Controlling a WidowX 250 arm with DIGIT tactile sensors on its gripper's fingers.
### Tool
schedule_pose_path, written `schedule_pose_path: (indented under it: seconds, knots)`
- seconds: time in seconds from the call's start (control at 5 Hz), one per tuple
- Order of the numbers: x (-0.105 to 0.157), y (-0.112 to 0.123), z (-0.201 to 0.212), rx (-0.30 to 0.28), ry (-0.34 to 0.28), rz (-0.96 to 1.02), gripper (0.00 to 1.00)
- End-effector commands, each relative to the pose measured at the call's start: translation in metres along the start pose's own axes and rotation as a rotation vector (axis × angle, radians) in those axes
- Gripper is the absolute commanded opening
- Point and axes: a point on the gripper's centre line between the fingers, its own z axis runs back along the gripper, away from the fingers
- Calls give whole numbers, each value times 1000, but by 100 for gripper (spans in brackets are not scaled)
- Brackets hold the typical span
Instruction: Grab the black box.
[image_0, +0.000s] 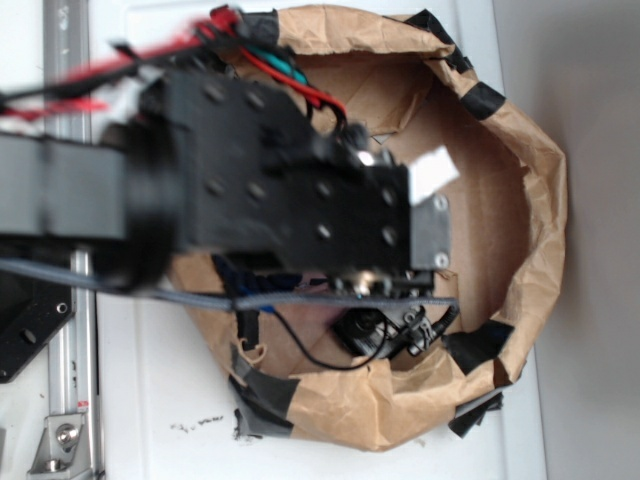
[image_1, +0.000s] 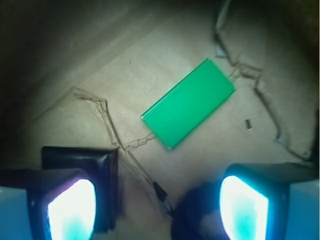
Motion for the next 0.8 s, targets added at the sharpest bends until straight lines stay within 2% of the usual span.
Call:
schedule_pose_path:
  seconds: [0.0,0.2,0.4,0.6]
  knots:
    - [-3,-26,-23,-34,-21,-20,100]
    - [-10,-32,-17,-107,-15,-40,100]
    - [-13,-30,-3,-154,-23,-53,100]
    - [-13,-18,17,-180,-65,-37,100]
